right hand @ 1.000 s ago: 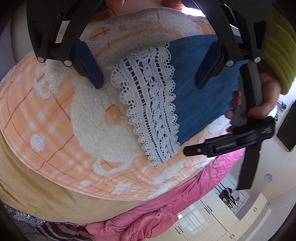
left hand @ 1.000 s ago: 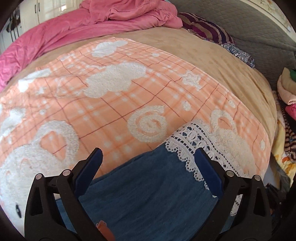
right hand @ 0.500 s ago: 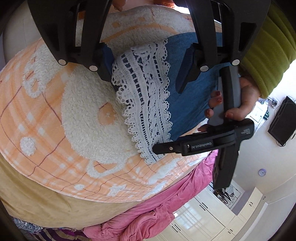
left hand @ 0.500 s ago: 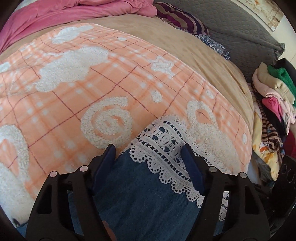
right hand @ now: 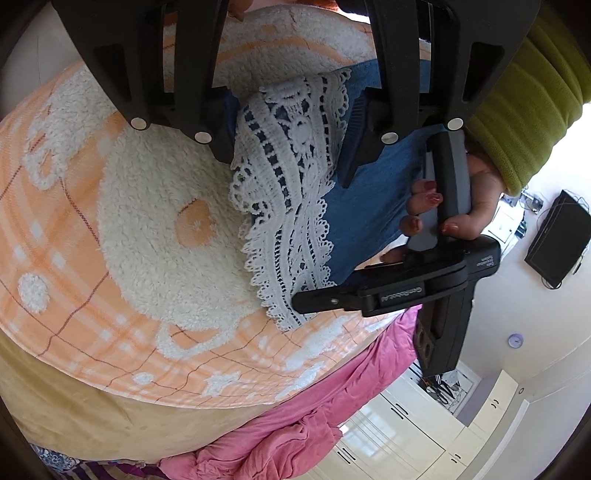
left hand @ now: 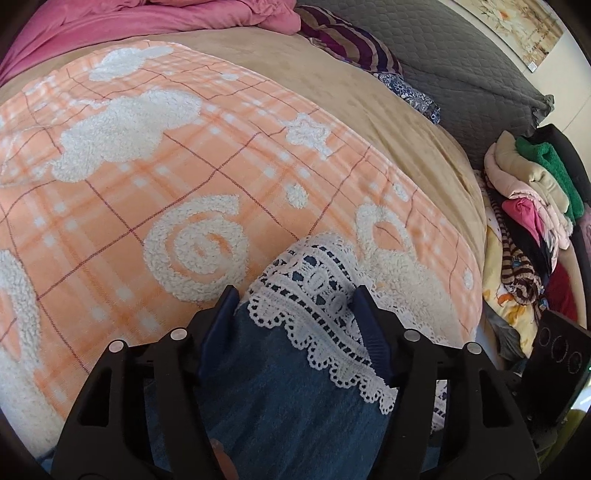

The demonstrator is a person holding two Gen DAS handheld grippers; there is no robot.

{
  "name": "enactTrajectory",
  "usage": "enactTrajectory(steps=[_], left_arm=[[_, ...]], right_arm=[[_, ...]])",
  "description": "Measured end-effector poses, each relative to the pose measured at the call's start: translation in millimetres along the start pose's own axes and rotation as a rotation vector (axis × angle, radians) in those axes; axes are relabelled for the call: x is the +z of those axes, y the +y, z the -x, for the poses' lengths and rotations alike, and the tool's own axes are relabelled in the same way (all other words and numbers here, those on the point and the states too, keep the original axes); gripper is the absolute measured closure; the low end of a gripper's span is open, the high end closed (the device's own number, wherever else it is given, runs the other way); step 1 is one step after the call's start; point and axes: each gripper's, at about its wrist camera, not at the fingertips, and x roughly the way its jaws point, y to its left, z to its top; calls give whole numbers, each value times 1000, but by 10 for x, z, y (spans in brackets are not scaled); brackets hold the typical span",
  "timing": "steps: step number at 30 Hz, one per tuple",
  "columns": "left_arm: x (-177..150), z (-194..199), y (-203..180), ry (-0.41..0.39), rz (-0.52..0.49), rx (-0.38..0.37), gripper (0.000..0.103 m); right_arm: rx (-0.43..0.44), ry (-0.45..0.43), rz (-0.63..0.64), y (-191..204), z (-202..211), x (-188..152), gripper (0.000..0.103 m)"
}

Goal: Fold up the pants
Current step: 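Grasp the lace hem with the right gripper while the left gripper grasps the hem beside it, then lift the lace hems with both grippers and fold the legs toward the waistband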

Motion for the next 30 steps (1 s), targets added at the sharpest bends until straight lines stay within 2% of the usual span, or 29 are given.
enactTrajectory(steps=[3,5,6,7,8,12,17,19,21,24,26,28,30], left_arm=[[3,-24,-57,3,-27,37,51],[-3,4,-75,-19,-26,57,64],[-13,33,-77,-34,-20,59,68],[-31,61,-81,-44,-17,53,78],[-51,83,-86,-51,-22,54,84],[-102,231,-110,-83,-24,55,87],[-175,639,-98,-169,5,27,87],[-250,872,-44,-213,24,19,87],[-365,1133,64,-261,64,9,87],[-563,1455,197,-321,117,42,87],[-733,1652,329,-364,167,53,87],[-894,1780,486,-385,216,55,87],[-1048,1833,682,-368,289,112,88]], right_arm=[[12,8,0,1,-30,10,58],[23,7,1,11,-44,13,59],[40,4,1,12,-36,12,61],[64,6,4,18,-36,9,67],[73,10,7,22,-51,13,68],[129,5,23,76,-66,19,72],[220,-27,94,283,-48,-3,74],[250,-50,159,451,-18,-27,74],[273,-87,277,724,39,-101,74],[284,-110,424,1130,32,-261,74],[296,-87,510,1441,-49,-414,74],[266,-50,597,1695,-211,-558,74],[227,-8,667,1880,-392,-693,74]])
